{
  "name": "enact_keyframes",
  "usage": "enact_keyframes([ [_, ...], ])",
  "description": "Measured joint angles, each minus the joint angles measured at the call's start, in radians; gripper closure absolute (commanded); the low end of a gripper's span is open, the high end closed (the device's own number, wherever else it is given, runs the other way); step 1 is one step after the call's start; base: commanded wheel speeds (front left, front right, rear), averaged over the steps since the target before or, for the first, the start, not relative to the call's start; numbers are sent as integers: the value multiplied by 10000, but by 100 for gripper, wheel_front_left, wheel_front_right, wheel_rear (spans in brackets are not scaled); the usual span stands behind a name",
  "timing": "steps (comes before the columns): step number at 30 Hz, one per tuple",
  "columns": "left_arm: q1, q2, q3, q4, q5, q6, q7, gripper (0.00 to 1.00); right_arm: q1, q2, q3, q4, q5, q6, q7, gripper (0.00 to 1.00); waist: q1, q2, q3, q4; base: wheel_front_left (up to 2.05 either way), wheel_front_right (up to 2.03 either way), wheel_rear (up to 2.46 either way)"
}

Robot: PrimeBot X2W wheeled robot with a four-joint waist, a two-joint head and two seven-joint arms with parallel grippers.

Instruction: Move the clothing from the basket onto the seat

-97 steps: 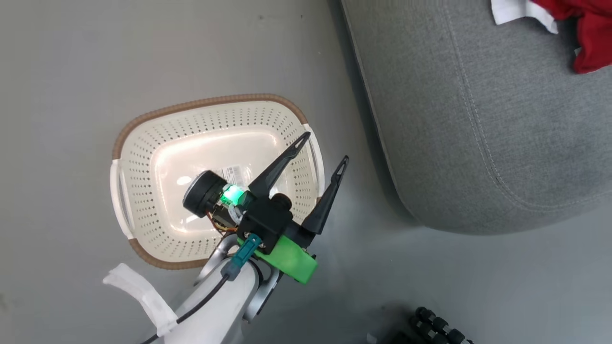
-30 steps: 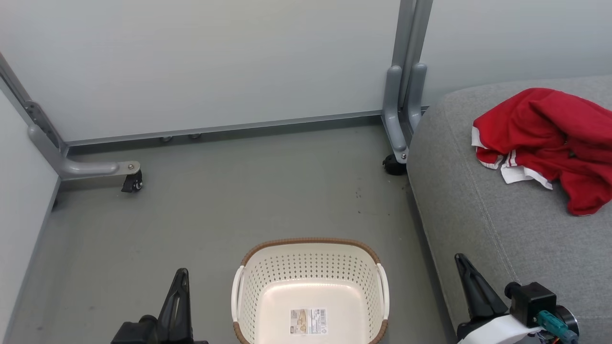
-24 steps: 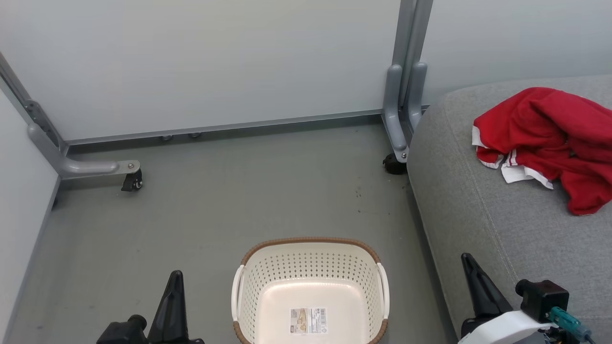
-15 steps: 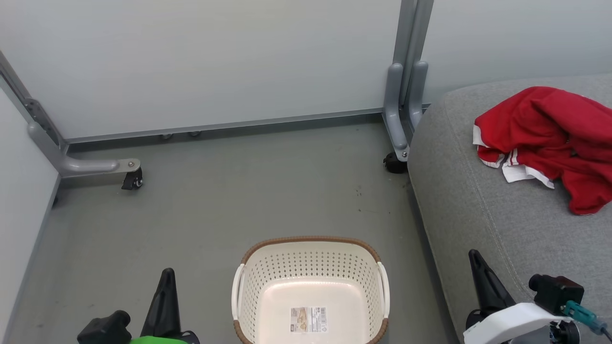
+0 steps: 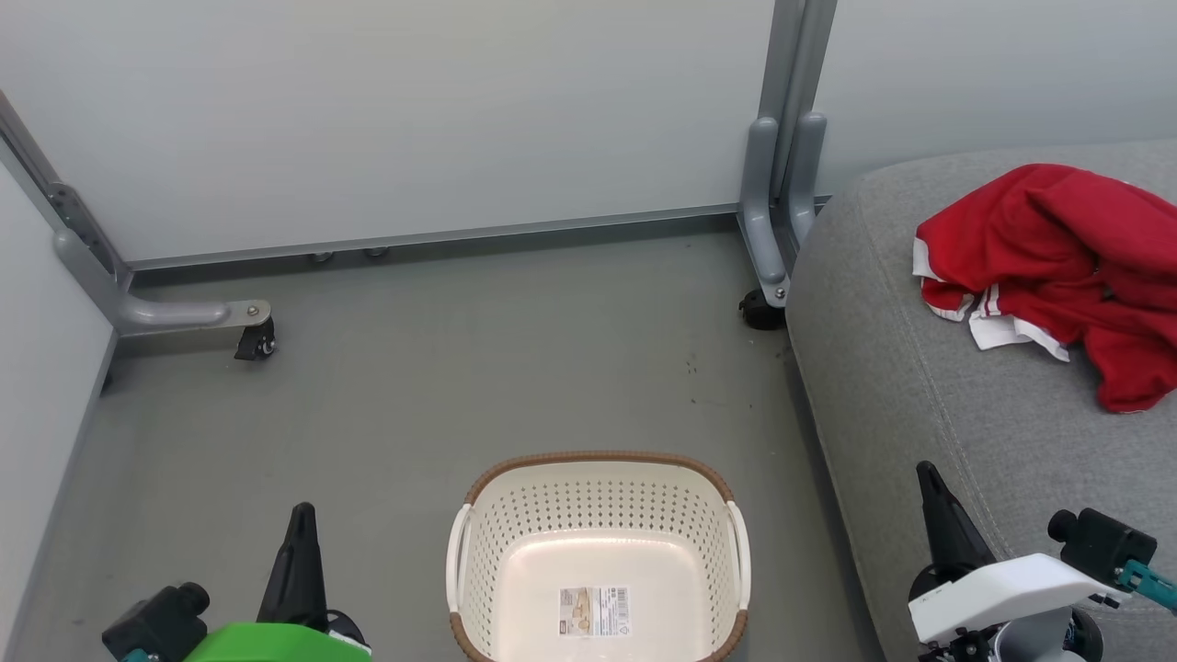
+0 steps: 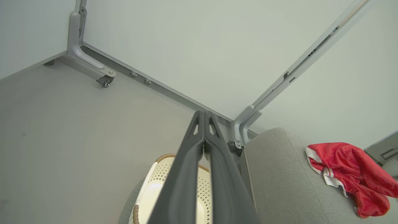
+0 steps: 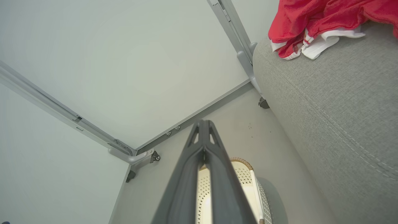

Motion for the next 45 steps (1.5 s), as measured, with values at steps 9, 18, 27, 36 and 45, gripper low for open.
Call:
enact_keyframes([
  [9, -228, 31, 157, 109, -1310, -109, 278, 100, -189, 44, -194, 42, 1273, 0, 299, 100, 0, 0, 42, 18, 0, 0, 0],
  [18, -453, 44, 343, 190, -2472, -207, 541, 100, -330, 88, -362, 73, 2401, -6, 568, 100, 0, 0, 83, 36, 0, 0, 0],
  [27, -657, 58, 487, 313, -3549, -295, 805, 100, -466, 123, -546, 100, 3453, -6, 844, 100, 1, 0, 126, 54, 0, 0, 0],
  [36, -845, 61, 665, 410, -4514, -380, 1062, 100, -610, 165, -704, 130, 4387, -8, 1083, 100, 1, 0, 166, 71, 0, 0, 0],
  [45, -1011, 63, 807, 477, -5407, -445, 1298, 100, -787, 221, -876, 157, 5267, -8, 1304, 100, 1, 0, 208, 89, 0, 0, 0],
])
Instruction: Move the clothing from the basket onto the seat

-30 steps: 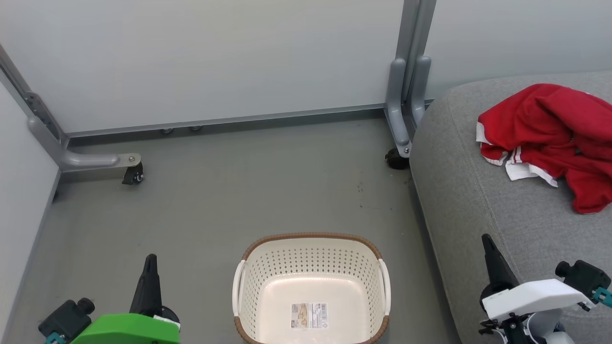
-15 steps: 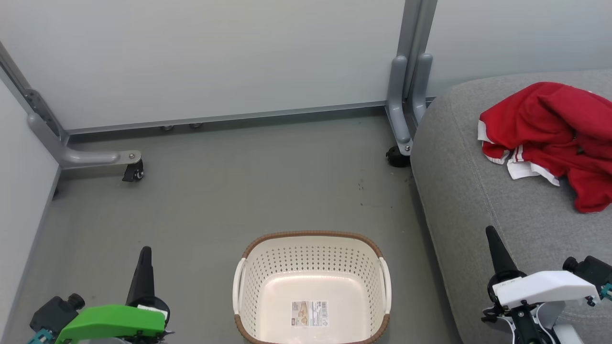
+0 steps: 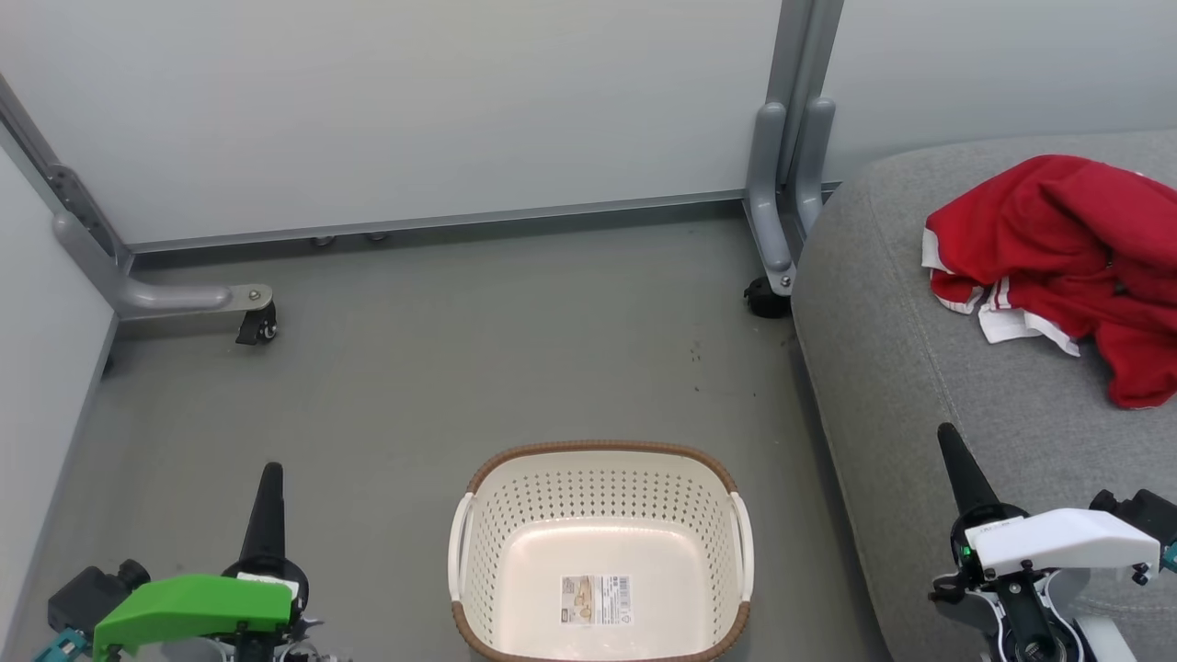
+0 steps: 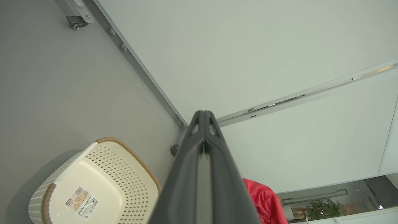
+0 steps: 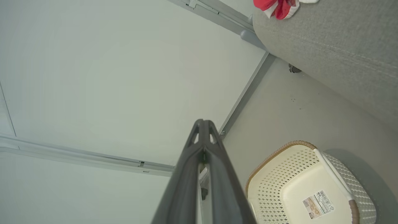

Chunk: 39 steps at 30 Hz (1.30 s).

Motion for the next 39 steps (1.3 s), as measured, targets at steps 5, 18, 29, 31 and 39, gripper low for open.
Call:
enact_keyframes([
  [5, -137, 0, 84, 46, -499, -38, 115, 100, -31, 40, -82, 17, 460, 0, 138, 100, 0, 0, 24, 10, 0, 0, 0],
  [18, -346, -2, 301, 180, -1570, -130, 426, 100, -221, 123, -303, 54, 1544, 0, 439, 100, 0, 0, 83, 36, 0, 0, 0],
  [29, -528, -6, 479, 265, -2431, -213, 658, 100, -349, 176, -464, 79, 2368, 0, 671, 100, 0, 0, 134, 58, 0, 0, 0],
  [31, -546, -6, 514, 278, -2560, -221, 727, 100, -384, 188, -491, 84, 2514, 0, 708, 100, 0, 0, 142, 61, 0, 0, 0],
  [39, -659, -10, 619, 324, -3135, -288, 867, 100, -437, 215, -616, 105, 3066, 0, 878, 100, 0, 0, 180, 77, 0, 0, 0],
])
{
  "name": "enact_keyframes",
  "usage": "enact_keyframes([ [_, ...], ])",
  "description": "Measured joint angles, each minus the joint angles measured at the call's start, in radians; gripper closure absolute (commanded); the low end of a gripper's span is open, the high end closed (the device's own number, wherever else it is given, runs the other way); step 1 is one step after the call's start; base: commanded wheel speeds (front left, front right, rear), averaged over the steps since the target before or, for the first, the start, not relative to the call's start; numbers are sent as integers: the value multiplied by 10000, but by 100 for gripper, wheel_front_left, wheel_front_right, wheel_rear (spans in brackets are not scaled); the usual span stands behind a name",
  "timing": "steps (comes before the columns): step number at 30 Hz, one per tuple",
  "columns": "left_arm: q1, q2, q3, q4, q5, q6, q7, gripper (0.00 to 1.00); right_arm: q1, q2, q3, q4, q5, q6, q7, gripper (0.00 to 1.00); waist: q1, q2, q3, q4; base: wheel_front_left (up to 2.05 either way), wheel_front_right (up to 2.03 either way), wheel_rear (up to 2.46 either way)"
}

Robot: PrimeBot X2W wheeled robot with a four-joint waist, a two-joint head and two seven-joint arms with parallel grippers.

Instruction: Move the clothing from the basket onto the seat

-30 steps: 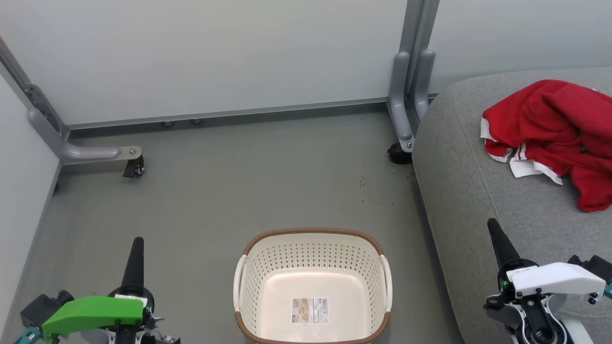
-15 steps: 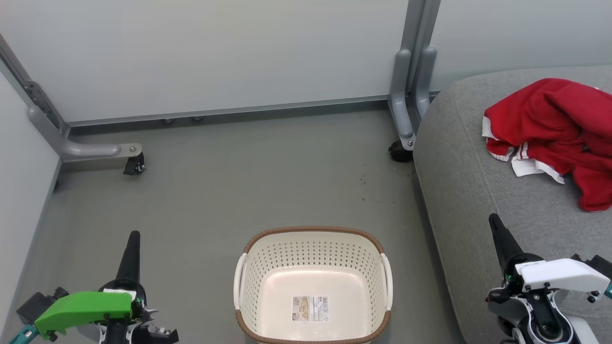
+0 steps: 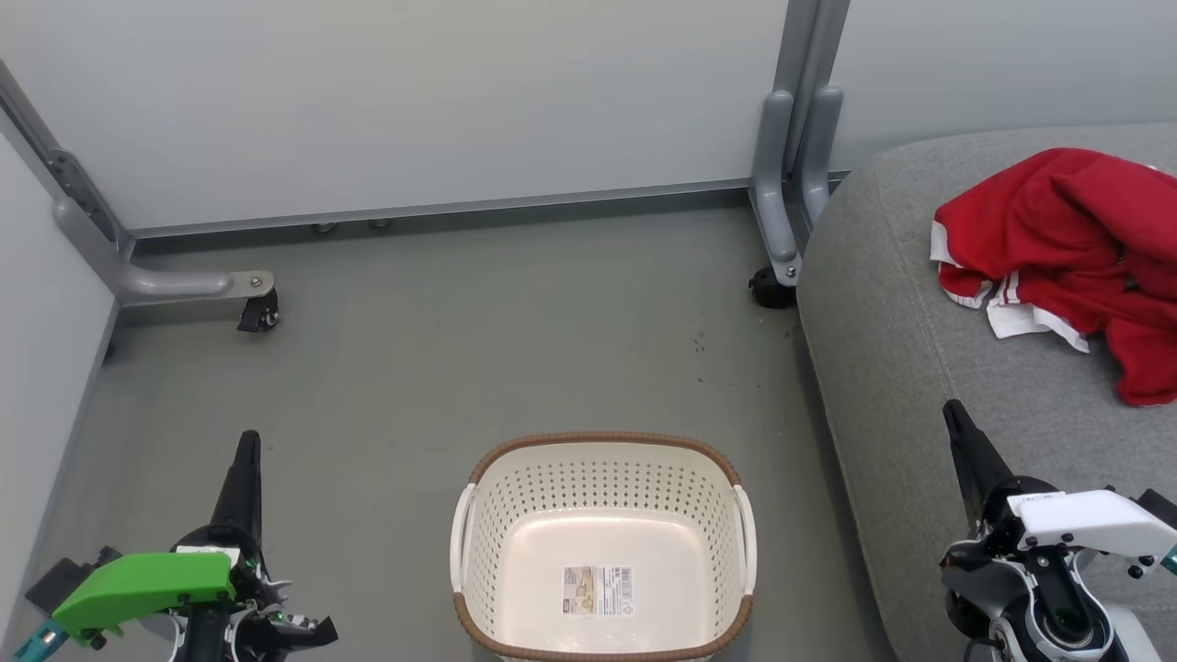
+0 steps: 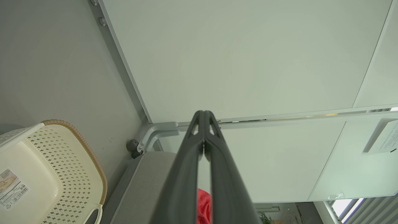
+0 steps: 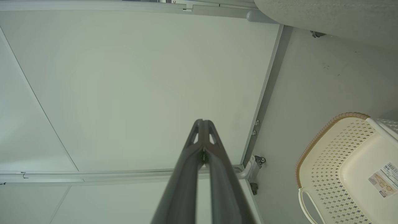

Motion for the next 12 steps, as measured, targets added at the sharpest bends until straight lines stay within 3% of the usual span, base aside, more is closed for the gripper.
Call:
enact_keyframes([
  [12, -145, -12, 161, 86, -708, -58, 217, 100, -156, 50, -146, 27, 711, 0, 219, 100, 0, 0, 50, 22, 0, 0, 0],
])
